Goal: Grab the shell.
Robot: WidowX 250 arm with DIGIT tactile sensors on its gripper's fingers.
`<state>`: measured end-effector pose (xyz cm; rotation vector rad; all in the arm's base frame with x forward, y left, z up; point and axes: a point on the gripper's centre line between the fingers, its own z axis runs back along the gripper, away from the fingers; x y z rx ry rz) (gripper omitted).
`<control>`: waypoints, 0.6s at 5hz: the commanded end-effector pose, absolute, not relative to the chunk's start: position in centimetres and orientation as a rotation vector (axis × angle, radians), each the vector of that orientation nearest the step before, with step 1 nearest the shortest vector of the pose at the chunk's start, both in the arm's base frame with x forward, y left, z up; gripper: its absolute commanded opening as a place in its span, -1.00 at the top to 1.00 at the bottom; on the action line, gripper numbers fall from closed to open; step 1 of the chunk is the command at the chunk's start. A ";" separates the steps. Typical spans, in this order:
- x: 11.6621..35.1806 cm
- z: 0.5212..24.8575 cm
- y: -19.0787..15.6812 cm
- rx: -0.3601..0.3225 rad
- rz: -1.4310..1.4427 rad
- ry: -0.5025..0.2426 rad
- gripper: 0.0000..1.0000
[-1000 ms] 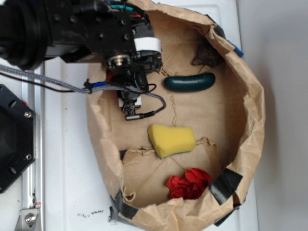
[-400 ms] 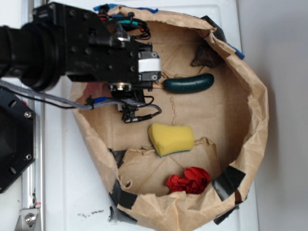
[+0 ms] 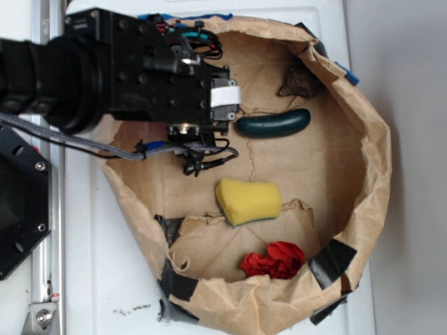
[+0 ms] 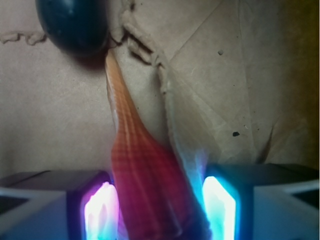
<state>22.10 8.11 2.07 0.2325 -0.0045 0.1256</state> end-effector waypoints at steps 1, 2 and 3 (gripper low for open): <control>22.6 1.9 8.0 0.235 0.151 -0.020 1.00; 22.4 2.7 7.8 0.214 0.133 -0.018 1.00; 22.2 5.9 6.6 0.177 0.025 -0.056 1.00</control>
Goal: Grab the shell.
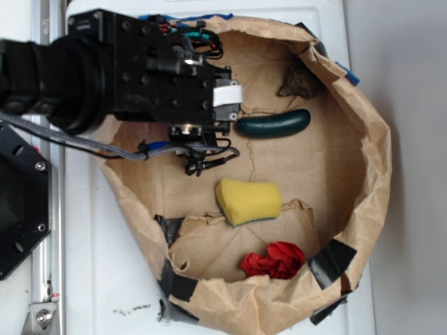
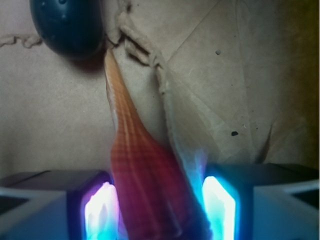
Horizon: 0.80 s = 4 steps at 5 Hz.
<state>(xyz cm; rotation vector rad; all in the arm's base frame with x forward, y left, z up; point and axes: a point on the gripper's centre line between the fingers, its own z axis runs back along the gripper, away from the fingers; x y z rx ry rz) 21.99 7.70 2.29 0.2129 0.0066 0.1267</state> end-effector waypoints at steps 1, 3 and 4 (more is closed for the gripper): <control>22.5 8.7 6.2 0.125 0.005 -0.045 1.00; 22.7 9.5 6.3 0.118 0.013 -0.044 1.00; 22.5 9.7 6.3 0.114 0.009 -0.048 1.00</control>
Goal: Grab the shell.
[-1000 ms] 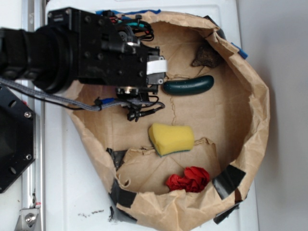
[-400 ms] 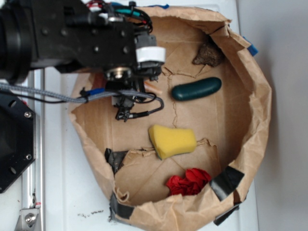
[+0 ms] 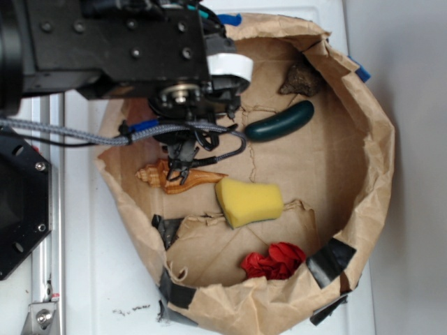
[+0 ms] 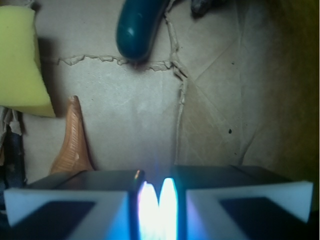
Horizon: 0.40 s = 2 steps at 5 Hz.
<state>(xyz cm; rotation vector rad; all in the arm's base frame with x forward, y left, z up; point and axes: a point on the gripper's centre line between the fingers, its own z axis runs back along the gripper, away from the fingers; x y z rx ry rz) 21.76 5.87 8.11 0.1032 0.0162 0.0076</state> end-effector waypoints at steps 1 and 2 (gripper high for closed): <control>22.4 9.3 6.2 0.117 -0.014 -0.053 1.00; 22.0 8.0 5.9 0.133 -0.027 -0.050 -1.00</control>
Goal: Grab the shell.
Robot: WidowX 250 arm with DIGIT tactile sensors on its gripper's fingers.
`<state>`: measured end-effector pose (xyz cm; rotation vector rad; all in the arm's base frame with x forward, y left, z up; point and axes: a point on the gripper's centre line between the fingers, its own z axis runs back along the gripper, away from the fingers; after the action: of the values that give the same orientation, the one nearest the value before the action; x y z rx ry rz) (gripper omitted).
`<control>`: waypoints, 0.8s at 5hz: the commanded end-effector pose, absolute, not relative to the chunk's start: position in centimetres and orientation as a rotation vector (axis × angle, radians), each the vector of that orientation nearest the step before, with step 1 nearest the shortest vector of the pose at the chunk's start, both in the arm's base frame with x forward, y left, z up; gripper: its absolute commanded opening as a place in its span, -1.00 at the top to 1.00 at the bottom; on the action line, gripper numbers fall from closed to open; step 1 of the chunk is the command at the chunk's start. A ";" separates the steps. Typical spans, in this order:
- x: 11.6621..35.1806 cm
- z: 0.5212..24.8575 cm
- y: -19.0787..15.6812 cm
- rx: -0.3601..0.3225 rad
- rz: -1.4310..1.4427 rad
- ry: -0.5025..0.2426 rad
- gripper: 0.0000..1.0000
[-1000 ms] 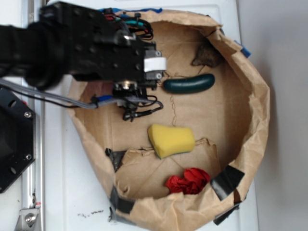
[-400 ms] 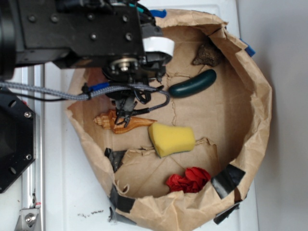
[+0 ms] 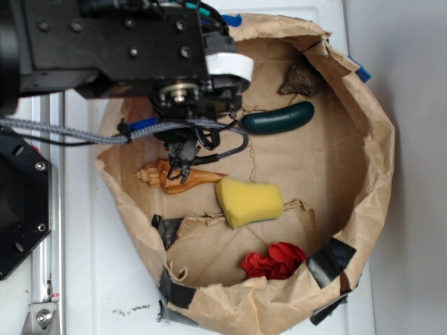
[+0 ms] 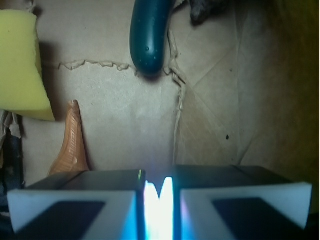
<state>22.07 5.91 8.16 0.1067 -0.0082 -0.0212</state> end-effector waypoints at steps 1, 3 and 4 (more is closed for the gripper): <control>21.7 7.0 5.1 0.147 -0.035 -0.052 -1.00; 22.1 6.4 2.9 0.142 -0.016 -0.017 -1.00; 22.3 7.4 2.8 0.090 0.019 -0.025 -1.00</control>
<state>21.29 2.29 6.00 0.0851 0.0393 0.0031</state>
